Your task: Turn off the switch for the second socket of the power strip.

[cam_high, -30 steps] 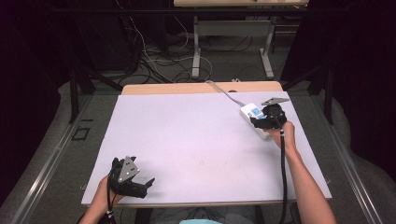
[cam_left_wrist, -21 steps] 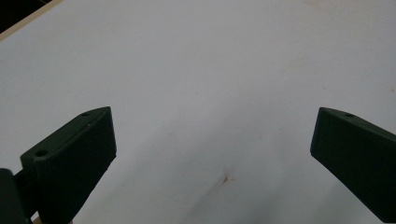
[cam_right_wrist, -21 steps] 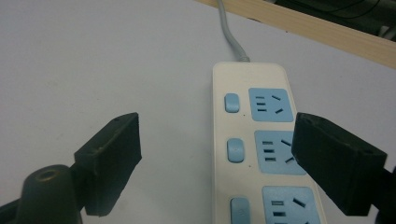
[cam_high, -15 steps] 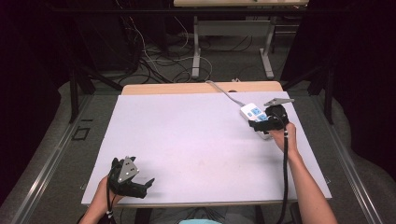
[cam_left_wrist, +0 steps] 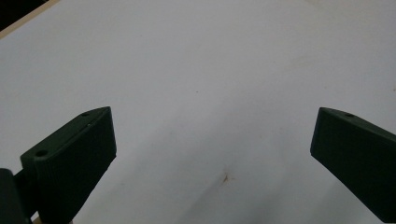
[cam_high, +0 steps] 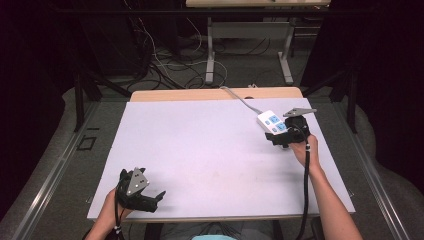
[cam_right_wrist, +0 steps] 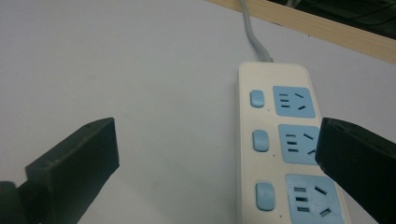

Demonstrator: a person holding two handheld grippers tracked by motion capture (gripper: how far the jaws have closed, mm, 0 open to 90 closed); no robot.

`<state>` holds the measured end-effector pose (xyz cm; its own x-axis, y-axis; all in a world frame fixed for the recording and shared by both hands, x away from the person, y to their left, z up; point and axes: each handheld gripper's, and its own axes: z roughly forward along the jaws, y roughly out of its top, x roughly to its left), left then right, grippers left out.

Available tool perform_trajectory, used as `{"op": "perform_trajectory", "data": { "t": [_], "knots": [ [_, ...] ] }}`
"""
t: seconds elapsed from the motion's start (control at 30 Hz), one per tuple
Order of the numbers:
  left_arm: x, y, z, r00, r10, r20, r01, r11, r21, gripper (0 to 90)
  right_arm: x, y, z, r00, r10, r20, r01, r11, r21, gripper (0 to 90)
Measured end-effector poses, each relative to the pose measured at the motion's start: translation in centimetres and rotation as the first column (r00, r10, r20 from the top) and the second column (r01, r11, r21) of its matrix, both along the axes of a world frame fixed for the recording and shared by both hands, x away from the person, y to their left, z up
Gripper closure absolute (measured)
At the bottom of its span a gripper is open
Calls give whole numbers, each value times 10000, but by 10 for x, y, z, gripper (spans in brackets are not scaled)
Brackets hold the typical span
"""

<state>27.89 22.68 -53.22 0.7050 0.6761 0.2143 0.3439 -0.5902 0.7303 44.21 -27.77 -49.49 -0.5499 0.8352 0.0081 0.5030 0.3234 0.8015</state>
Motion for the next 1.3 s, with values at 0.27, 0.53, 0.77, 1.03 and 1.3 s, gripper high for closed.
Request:
{"op": "perform_trajectory", "data": {
  "t": [0.27, 0.53, 0.77, 1.03, 1.3],
  "knots": [
    [0, 0, 0, 10000, 82, 26, -82, 10000, -45, 0, -22, 7, 5, 9994, 338, 99, -339, 9994, 28, 0],
    [-1, 1, 0, 10000, 74, 12, -74, 9999, -72, 0, -51, 16, 7, 9965, 765, 326, -761, 9970, -110, 0],
    [-1, 1, 0, 10000, 58, 2, -58, 10000, -67, 0, -72, 21, 8, 9924, 1144, 452, -1132, 9932, -288, 0],
    [0, 1, 0, 10000, 30, 36, -30, 10000, 23, 0, -100, 25, 9, 9868, 1496, 623, -1471, 9882, -423, 0],
    [0, 1, 0, 10000, 41, 30, -41, 10000, 12, 0, -120, 25, 5, 9825, 1691, 777, -1642, 9842, -655, 0]
  ]
}}
